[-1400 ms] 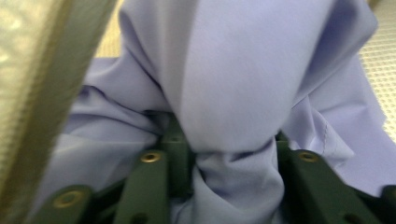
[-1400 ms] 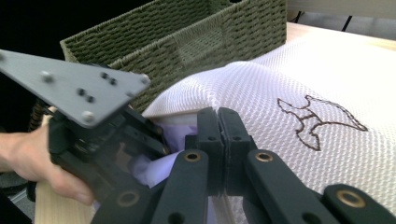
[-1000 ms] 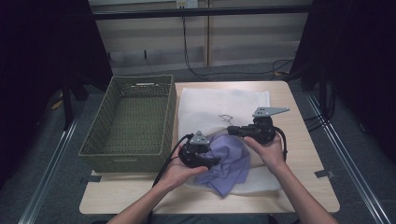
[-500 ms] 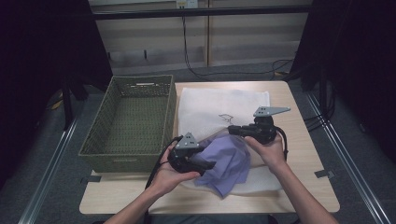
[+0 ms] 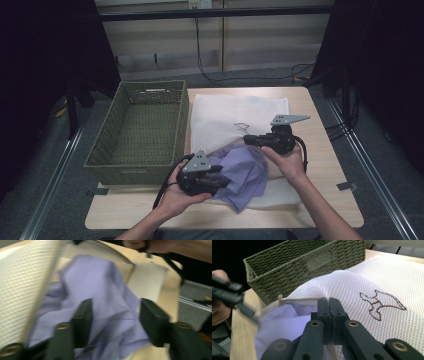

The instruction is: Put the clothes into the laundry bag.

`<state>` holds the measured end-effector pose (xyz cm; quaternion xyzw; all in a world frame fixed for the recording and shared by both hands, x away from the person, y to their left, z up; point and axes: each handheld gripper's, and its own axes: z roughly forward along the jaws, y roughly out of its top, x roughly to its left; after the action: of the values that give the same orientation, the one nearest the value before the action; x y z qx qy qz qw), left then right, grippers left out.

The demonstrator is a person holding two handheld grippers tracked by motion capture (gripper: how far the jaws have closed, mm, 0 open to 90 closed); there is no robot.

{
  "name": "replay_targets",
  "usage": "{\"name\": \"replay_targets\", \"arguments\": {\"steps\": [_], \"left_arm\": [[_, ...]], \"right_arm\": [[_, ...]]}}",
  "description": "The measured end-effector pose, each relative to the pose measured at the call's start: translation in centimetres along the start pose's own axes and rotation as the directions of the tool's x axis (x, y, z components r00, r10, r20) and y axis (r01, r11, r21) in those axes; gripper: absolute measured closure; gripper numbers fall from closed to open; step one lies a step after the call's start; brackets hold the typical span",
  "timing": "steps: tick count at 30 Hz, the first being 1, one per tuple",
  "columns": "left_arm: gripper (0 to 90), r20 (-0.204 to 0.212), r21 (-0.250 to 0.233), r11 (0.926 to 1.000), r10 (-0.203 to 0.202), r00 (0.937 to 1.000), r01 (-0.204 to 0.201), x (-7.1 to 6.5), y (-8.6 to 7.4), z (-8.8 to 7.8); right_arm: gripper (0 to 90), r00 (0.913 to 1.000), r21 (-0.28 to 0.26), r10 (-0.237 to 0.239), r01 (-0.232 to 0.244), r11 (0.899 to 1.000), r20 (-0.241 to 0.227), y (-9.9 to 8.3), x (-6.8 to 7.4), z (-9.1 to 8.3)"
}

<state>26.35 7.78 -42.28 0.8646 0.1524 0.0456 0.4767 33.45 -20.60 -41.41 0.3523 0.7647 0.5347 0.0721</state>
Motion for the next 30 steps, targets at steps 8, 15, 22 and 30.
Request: {"name": "replay_targets", "arguments": {"steps": [8,15,22,30], "left_arm": [[46.0,0.051,0.107,0.9941,0.014,0.9986,-0.020,-0.2,-0.9,3.3],[42.8,0.075,0.194,0.9798,0.035,0.9966,-0.049,-0.1,-2.3,5.7],[33.6,0.101,0.218,0.9731,0.053,0.9935,-0.074,-0.1,-3.0,6.2],[23.1,0.125,0.260,0.9567,0.101,0.9870,-0.131,-1.3,-3.9,7.2]], "right_arm": [[89.1,1.0000,0.005,-0.004,0.004,1.000,-0.004,-0.1,0.1,0.1],[89.1,1.0000,0.007,-0.004,0.004,1.000,-0.003,-0.2,0.1,0.2],[89.1,1.0000,0.012,-0.004,0.004,1.000,-0.004,-0.2,0.1,0.2],[89.1,1.0000,0.013,-0.002,0.002,1.000,-0.004,-0.2,0.2,0.2]]}}
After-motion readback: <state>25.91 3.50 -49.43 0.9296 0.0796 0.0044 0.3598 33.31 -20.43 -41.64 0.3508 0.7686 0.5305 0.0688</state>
